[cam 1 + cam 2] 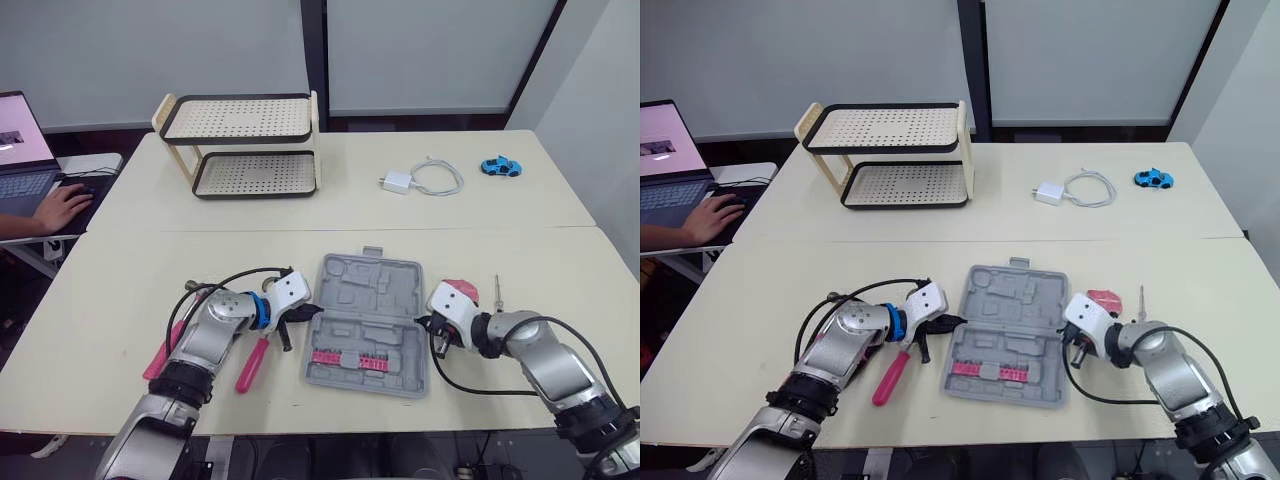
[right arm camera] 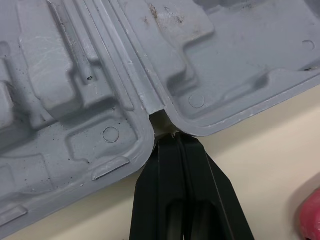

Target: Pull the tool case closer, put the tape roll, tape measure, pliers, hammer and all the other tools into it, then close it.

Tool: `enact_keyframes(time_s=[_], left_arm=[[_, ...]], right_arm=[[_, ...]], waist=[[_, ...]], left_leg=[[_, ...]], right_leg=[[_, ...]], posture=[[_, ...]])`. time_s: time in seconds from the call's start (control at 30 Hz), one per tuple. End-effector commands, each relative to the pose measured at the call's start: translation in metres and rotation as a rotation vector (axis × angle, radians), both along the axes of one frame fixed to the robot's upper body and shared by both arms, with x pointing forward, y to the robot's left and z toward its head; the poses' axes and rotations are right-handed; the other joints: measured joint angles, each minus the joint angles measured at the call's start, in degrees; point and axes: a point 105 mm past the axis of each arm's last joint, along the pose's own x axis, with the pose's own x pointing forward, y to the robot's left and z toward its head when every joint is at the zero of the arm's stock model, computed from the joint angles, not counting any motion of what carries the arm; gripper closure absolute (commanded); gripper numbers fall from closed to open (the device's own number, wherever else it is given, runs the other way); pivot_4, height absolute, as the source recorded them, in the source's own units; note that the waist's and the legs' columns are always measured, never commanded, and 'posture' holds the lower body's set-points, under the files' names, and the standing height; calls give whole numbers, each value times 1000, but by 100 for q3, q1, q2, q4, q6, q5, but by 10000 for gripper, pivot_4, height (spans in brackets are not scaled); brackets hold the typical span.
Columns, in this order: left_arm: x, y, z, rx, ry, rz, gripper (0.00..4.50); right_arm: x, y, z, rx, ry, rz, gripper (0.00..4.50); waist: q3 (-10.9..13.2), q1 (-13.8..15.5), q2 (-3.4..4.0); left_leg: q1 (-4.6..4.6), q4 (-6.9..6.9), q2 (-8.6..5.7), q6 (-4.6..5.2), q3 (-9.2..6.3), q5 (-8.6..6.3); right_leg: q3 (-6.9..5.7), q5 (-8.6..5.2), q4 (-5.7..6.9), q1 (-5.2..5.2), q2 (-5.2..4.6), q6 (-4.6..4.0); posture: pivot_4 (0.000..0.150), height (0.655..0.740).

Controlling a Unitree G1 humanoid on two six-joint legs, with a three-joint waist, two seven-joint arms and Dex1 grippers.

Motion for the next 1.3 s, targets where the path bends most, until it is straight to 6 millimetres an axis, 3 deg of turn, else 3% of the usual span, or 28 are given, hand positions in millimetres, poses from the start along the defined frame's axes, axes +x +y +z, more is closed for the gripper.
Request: enact_keyframes(time_s=[0.03, 0.43, 1.3], left_arm=[[-13, -13, 4, -32, 11, -55, 44757], [-34, -14, 2, -38, 57, -36, 44757], [-38, -6, -2, -1, 97, -11, 44757]], right_arm=[[-8, 20, 14, 47, -34, 82, 45000], [-16, 23, 18, 44, -23, 90, 45000], [-17, 17, 15, 36, 26, 82, 45000]], waist=[[0, 3, 0], [0, 8, 0], [0, 9, 0]], left_leg=[[0, 0, 0, 1, 0, -1], [0, -1, 6, 12, 0, -7], [0, -1, 7, 17, 0, -9]], right_leg=[[-1, 0, 0, 0, 0, 0], [0, 0, -1, 1, -1, 0], [0, 0, -2, 2, 0, 0]], posture=[[1500, 7400], [1500, 7400], [1500, 7400]])
